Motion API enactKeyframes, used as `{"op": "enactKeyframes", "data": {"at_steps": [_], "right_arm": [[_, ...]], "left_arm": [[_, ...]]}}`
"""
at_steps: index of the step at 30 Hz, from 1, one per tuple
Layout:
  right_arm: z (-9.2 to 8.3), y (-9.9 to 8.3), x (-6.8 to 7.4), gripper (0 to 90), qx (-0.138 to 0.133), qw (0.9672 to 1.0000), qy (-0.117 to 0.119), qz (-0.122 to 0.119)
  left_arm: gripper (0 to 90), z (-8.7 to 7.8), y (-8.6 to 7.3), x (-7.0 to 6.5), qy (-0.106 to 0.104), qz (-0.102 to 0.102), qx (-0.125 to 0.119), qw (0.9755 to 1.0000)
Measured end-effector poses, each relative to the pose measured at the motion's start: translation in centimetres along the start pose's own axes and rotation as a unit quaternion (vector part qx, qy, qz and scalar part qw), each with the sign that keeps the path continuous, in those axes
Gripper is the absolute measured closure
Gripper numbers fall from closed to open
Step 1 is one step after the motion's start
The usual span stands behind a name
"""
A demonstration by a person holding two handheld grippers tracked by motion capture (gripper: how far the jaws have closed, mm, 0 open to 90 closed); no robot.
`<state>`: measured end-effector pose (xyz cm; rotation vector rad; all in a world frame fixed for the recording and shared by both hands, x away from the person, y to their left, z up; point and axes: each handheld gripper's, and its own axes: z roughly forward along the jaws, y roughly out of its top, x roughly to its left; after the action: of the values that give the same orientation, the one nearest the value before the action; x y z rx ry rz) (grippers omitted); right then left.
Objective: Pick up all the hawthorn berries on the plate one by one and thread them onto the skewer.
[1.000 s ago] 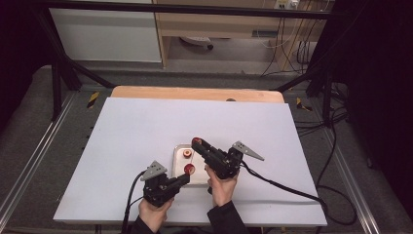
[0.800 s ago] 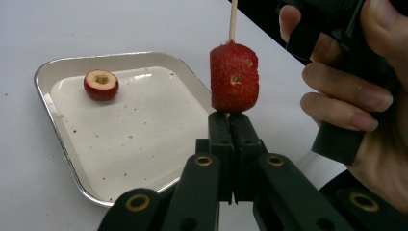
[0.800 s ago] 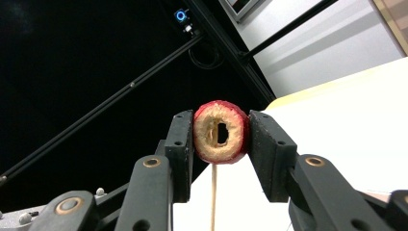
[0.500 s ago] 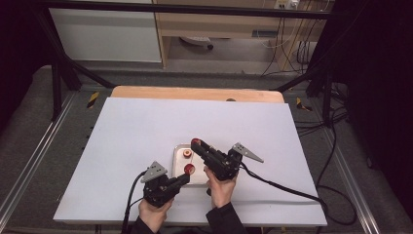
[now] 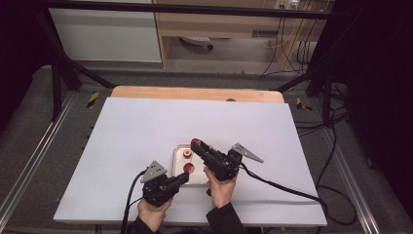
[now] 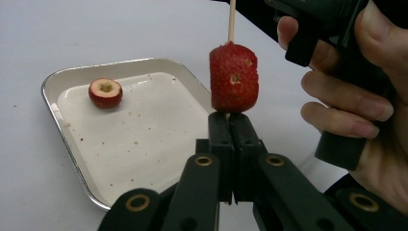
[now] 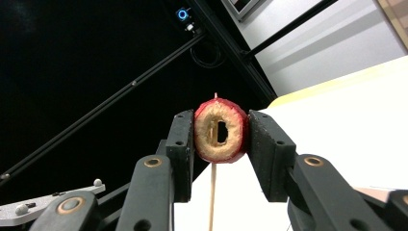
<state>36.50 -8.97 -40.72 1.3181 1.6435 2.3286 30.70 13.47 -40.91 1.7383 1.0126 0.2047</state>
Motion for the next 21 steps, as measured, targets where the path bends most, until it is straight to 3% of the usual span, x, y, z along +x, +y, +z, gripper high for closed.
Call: {"op": "enactKeyframes", "data": {"at_steps": [21], "right_arm": [[-0.23,-0.25,0.20,64.3,0.005,0.9999,0.004,-0.012]], "left_arm": [[88.9,0.04,0.09,0.18,0.001,0.004,0.003,1.0000]]}}
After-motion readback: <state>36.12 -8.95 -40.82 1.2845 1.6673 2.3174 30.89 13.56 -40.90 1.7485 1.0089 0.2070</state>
